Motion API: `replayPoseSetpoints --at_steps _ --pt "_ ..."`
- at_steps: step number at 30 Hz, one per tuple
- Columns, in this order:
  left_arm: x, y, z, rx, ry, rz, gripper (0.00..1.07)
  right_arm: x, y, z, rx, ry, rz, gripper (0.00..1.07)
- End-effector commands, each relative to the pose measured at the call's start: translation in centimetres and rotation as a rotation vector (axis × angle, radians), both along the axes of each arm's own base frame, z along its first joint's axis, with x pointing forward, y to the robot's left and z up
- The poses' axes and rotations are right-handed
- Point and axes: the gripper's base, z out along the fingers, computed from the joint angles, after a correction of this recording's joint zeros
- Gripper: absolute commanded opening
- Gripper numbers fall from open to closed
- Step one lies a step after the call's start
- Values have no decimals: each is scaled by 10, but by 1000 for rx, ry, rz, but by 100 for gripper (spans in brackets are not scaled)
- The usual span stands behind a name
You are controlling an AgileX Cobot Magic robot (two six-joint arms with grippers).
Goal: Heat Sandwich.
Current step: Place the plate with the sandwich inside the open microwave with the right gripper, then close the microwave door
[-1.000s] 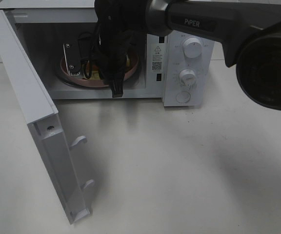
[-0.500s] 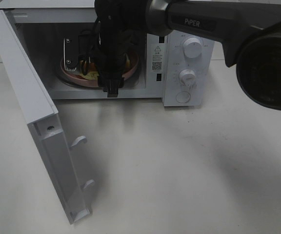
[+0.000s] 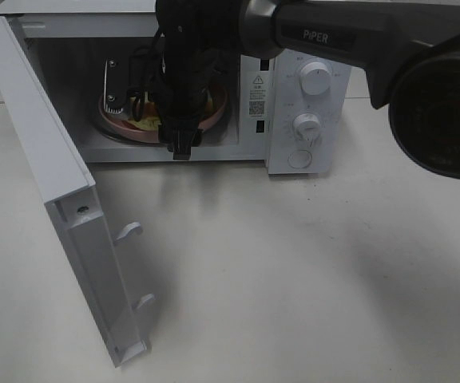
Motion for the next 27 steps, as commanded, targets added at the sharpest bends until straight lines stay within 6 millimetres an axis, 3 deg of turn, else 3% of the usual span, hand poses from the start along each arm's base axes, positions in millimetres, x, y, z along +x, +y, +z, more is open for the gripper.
replayPoseSetpoints --at_steps 1,8,16,27 --pt "-3 0 0 -8 -33 7 98 -3 -2 4 7 5 -8 71" --pt "-3 0 0 -8 -33 7 98 -10 -7 0 -8 23 -3 70" --pt "-3 0 0 -8 -33 7 98 -23 -16 9 11 -5 18 70" --pt "-3 0 0 -8 -33 7 98 -59 -40 17 102 -86 77 70"
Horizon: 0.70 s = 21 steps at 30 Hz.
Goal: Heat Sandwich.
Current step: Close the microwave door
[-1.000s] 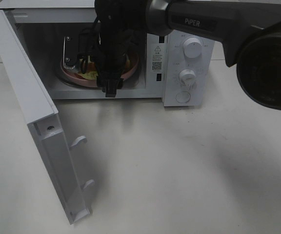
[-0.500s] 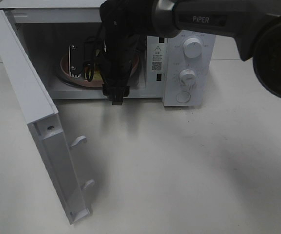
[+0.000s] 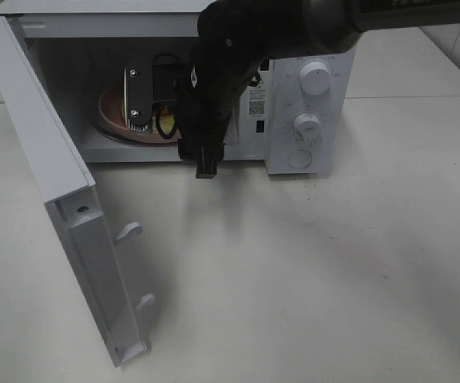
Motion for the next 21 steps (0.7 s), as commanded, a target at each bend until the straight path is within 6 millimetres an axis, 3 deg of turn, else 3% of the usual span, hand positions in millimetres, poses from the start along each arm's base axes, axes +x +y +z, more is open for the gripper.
replayPoseSetpoints --at_steps 1,21 --pt "-3 0 0 -8 -33 7 98 -14 -8 8 46 -41 17 70" --pt "-3 0 0 -8 -33 7 98 -94 -73 24 36 0 23 68"
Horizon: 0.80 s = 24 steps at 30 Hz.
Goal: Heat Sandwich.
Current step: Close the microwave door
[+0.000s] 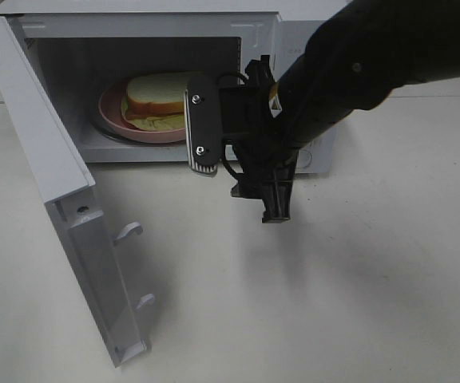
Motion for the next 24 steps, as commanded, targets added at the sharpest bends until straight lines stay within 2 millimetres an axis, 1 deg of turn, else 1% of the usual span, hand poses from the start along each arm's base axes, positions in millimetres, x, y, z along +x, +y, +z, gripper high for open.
replayPoseSetpoints --at_steps 1,2,3,6,7,9,12,13,15,17,18,20,21,22,24 --pt "-3 0 0 -8 -33 7 98 -14 -10 5 11 1 -6 67" --pt "-3 0 0 -8 -33 7 98 -22 -17 7 13 4 -11 67" --pt "-3 0 0 -8 -33 7 98 -22 -17 7 13 4 -11 67" --pt "-3 0 0 -8 -33 7 98 -33 -26 11 33 13 -42 66" --pt "-3 0 0 -8 -33 7 98 -40 -32 13 49 19 -67 66" --pt "-3 0 0 -8 -33 7 98 -43 -35 16 60 20 -82 66" --pt "-3 0 0 -8 -33 7 98 -56 -46 22 136 51 -193 66" --pt "-3 0 0 -8 -33 7 98 -56 -46 22 136 51 -193 66" --pt "-3 0 0 -8 -33 7 98 -62 -51 25 190 70 -265 66" --pt "-3 0 0 -8 -33 7 98 -71 -59 30 257 122 -402 66" --pt "-3 0 0 -8 -33 7 98 -71 -59 30 257 122 -402 66" --pt "-3 0 0 -8 -33 7 98 -77 -64 33 293 167 -504 67" --pt "-3 0 0 -8 -33 7 98 -82 -69 35 325 215 -613 69" --pt "-3 0 0 -8 -33 7 98 -82 -69 35 325 215 -613 69" --pt "-3 0 0 -8 -33 7 98 -87 -74 37 338 256 -705 71"
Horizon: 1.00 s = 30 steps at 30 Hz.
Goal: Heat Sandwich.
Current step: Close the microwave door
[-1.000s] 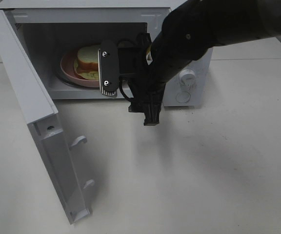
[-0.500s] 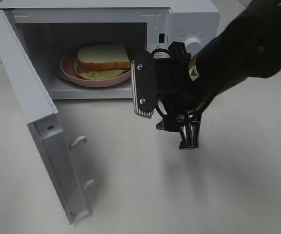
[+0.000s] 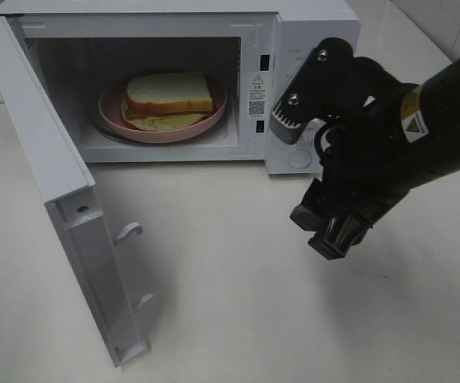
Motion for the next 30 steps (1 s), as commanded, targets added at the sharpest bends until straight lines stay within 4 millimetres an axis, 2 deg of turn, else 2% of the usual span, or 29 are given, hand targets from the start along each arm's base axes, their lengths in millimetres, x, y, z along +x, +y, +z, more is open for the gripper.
replayPoseSetpoints --at_steps 1,8,15,30 --pt "-3 0 0 -8 -33 7 98 -14 -13 3 41 111 -196 74" --pt "-3 0 0 -8 -33 7 98 -34 -30 9 9 170 -264 76" --pt "-3 0 0 -8 -33 7 98 -61 -52 24 -18 241 -306 76" --pt "-3 0 0 -8 -33 7 98 -95 -81 39 -59 280 -335 76"
